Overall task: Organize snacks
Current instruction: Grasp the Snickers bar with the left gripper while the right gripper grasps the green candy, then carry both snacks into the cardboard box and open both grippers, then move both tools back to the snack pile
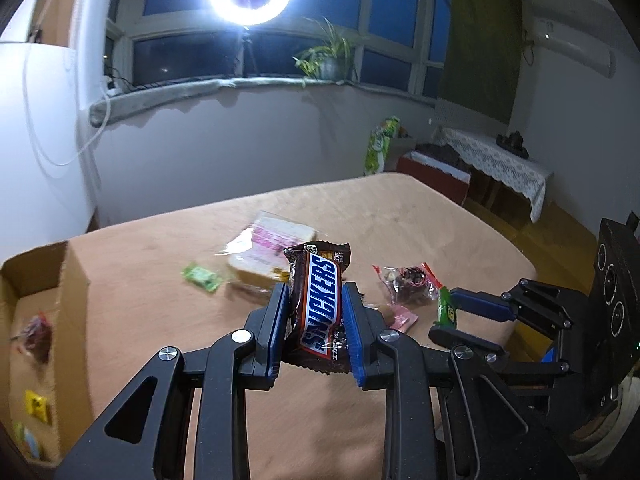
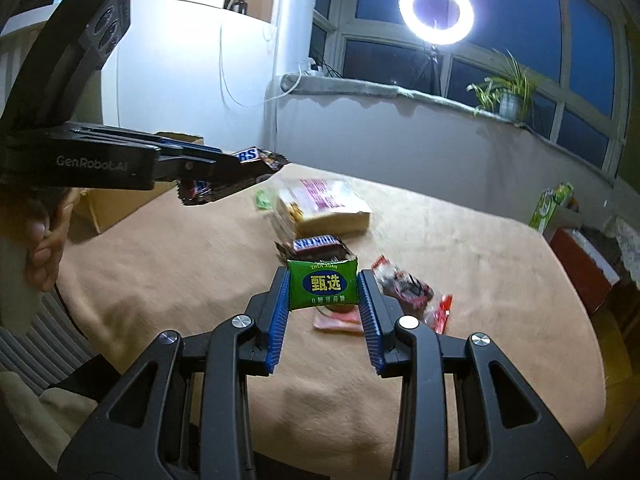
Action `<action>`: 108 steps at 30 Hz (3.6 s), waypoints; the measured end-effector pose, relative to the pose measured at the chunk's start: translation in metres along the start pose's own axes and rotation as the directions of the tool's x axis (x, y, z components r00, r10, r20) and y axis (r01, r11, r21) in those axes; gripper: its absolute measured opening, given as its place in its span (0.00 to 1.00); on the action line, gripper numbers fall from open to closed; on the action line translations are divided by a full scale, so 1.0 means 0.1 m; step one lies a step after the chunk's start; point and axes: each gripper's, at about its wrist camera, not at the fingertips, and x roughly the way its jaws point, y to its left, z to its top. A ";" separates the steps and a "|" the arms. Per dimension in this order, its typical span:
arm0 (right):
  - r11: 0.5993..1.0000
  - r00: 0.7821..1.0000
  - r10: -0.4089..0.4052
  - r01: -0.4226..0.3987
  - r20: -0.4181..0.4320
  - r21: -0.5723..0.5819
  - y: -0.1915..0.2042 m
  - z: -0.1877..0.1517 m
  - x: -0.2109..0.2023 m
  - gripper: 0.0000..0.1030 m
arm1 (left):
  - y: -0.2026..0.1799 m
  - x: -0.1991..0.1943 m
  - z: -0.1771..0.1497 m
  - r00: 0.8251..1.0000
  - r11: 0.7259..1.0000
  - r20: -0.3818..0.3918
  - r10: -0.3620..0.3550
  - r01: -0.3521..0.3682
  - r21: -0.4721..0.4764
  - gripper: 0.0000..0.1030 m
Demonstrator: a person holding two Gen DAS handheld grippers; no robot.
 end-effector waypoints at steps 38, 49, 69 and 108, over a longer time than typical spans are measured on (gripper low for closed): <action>0.887 0.925 0.377 -0.346 0.045 -0.306 2.43 1.39 1.11 0.34 | 2.04 -1.14 -0.75 0.919 0.881 0.027 0.393 -0.368 -0.296 0.25; 0.885 0.926 0.377 -0.360 0.001 -0.297 2.48 1.32 1.33 0.63 | 2.21 -1.20 -0.85 0.896 0.841 0.019 0.444 -0.409 -0.355 0.66; 0.923 0.945 0.321 -0.300 0.053 -0.242 2.20 1.11 0.87 0.70 | 1.96 -1.33 -0.70 0.899 0.857 0.057 0.434 -0.392 -0.334 0.66; 0.996 0.997 0.069 -0.068 -0.016 0.064 0.11 0.05 0.40 0.70 | 0.23 -0.28 -0.10 0.976 0.977 -0.018 0.215 -0.215 -0.013 0.67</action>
